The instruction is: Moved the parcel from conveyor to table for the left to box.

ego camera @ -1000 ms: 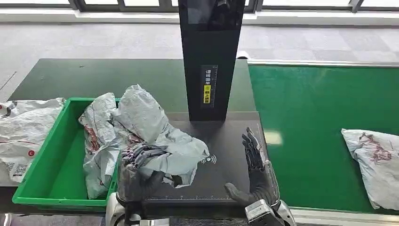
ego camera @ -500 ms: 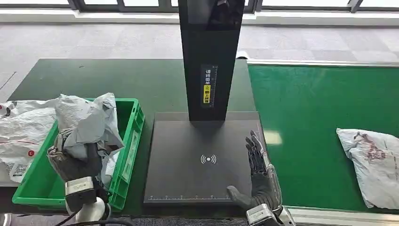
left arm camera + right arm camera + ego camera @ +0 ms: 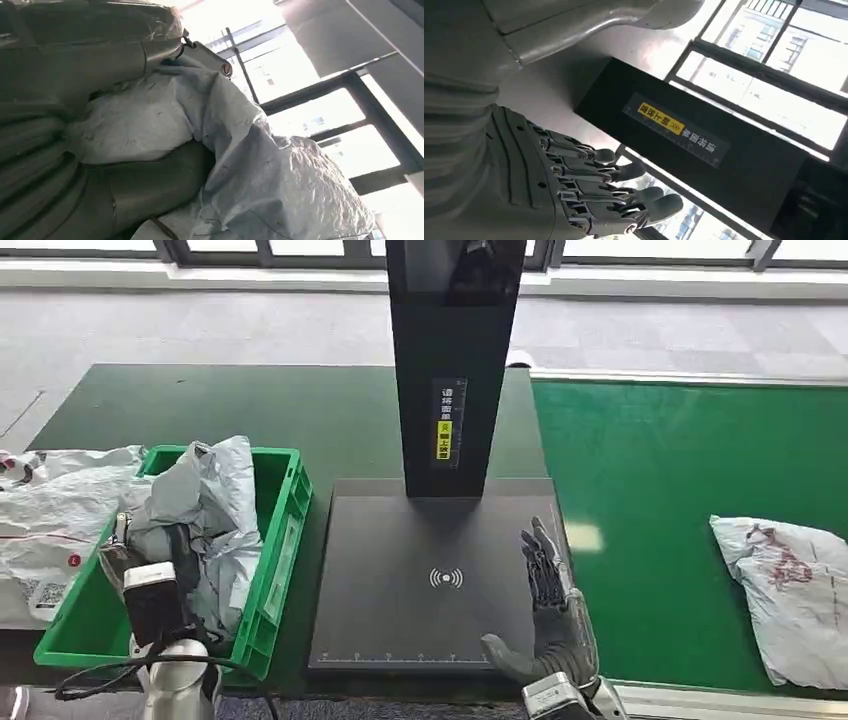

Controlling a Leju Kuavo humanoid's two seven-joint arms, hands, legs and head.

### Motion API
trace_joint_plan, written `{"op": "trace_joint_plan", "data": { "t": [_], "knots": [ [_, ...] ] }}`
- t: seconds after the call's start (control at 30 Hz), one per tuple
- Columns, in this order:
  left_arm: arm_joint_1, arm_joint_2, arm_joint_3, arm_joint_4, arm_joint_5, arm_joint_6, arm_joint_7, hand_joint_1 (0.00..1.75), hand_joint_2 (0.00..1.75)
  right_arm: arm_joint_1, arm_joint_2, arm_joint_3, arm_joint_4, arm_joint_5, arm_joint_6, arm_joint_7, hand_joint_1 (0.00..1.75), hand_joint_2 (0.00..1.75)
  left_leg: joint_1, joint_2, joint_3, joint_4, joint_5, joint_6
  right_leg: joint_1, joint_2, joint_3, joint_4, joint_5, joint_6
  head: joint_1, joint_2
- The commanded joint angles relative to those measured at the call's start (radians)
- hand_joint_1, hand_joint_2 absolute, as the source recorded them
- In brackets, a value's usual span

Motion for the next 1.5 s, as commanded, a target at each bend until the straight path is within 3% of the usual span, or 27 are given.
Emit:
{"op": "trace_joint_plan", "data": {
  "t": [0.03,0.23,0.37,0.8,0.9,0.93,0.97,1.13,1.27,1.5],
  "knots": [
    [-0.028,-0.016,0.070,0.135,0.006,-0.018,0.011,0.00,0.00,-0.015,-0.006,-0.010,0.026,0.000,-0.004,0.005,0.00,1.75,0.001,0.002,0.001,-0.002,0.002,-0.001,0.001,0.000,0.002,-0.001,0.002,-0.001,0.000,0.000],
    [0.002,-0.036,0.073,0.082,0.027,-0.001,0.014,0.00,0.00,-0.025,-0.007,-0.009,0.036,-0.001,-0.007,0.005,0.00,1.75,0.001,0.006,-0.007,-0.005,0.004,0.000,0.002,0.002,-0.001,-0.004,0.006,-0.004,0.000,0.000],
    [0.023,-0.045,0.071,0.053,0.030,0.009,0.014,0.00,0.00,-0.033,-0.005,-0.011,0.039,-0.004,-0.005,0.004,0.00,1.75,0.000,0.004,-0.001,-0.004,0.003,-0.003,0.001,0.001,0.006,-0.001,0.002,-0.003,0.000,0.000],
    [0.029,-0.063,0.059,0.019,0.080,-0.009,0.028,0.00,0.00,-0.042,-0.005,-0.046,0.025,0.007,-0.012,0.019,0.00,1.75,0.000,0.003,0.007,-0.003,0.003,-0.002,0.000,0.001,0.007,0.000,0.003,-0.003,0.000,0.000],
    [0.071,-0.081,0.025,-0.056,0.099,0.012,-0.004,0.00,0.00,-0.065,0.014,-0.147,0.062,0.153,-0.176,0.129,0.00,1.75,0.001,0.005,0.004,-0.005,0.005,-0.002,0.001,0.002,0.003,-0.003,0.005,-0.004,0.000,0.000],
    [0.095,-0.078,-0.018,-0.092,0.136,-0.043,-0.013,0.00,0.00,-0.073,0.013,-0.193,0.077,0.220,-0.226,0.185,0.00,1.75,0.001,0.005,0.003,-0.004,0.005,-0.002,0.001,0.002,0.003,-0.002,0.005,-0.003,0.000,0.000],
    [0.108,-0.080,-0.042,-0.114,0.157,-0.058,-0.022,0.00,0.00,-0.081,0.013,-0.235,0.086,0.225,-0.235,0.191,0.00,1.75,0.000,0.004,0.005,-0.003,0.004,-0.002,0.001,0.001,0.005,-0.001,0.003,-0.003,0.000,0.000],
    [0.142,-0.067,-0.170,-0.161,0.187,-0.136,-0.056,0.00,0.00,-0.158,-0.012,-0.449,0.234,0.566,-0.399,0.381,0.00,1.75,0.001,0.003,0.002,-0.003,0.004,-0.001,0.002,0.000,0.002,-0.003,0.005,-0.002,0.000,0.000],
    [0.130,-0.058,-0.194,-0.138,0.207,-0.177,-0.081,0.00,0.00,-0.202,-0.038,-0.528,0.332,0.637,-0.443,0.420,0.00,1.75,0.001,0.002,0.004,-0.002,0.003,-0.001,0.001,0.002,0.004,-0.003,0.004,-0.001,0.000,0.000],
    [0.129,-0.055,-0.192,-0.139,0.208,-0.178,-0.082,0.00,0.00,-0.202,-0.035,-0.527,0.334,0.639,-0.443,0.420,0.00,1.75,0.000,0.004,0.002,-0.002,0.001,-0.001,0.001,0.003,0.001,-0.002,0.004,-0.002,0.000,0.000]
  ]
}}
